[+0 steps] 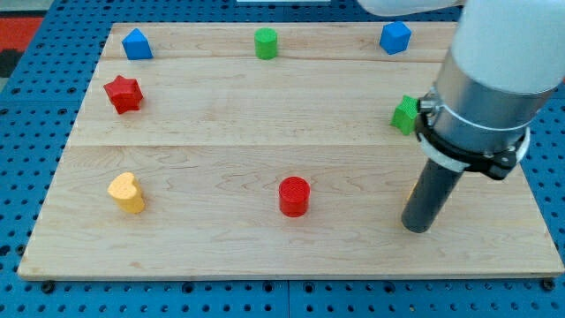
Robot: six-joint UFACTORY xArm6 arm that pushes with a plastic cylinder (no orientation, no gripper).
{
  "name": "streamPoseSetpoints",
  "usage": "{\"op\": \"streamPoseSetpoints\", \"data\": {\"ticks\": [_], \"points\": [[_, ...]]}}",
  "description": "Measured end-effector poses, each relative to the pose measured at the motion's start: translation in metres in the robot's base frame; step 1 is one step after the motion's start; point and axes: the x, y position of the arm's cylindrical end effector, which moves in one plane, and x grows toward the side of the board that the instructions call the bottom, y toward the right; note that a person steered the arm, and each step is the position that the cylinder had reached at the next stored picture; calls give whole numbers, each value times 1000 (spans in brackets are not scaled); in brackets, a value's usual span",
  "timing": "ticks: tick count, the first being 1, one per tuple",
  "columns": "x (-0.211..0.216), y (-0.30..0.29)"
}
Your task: Place the green star below the green circle
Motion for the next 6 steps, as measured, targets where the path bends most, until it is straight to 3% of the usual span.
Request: {"op": "streamPoseSetpoints", "data": {"ticks": [1, 2, 3, 6], "points": [[0, 28], [-27, 118], [-116, 135], [-171, -4]]}}
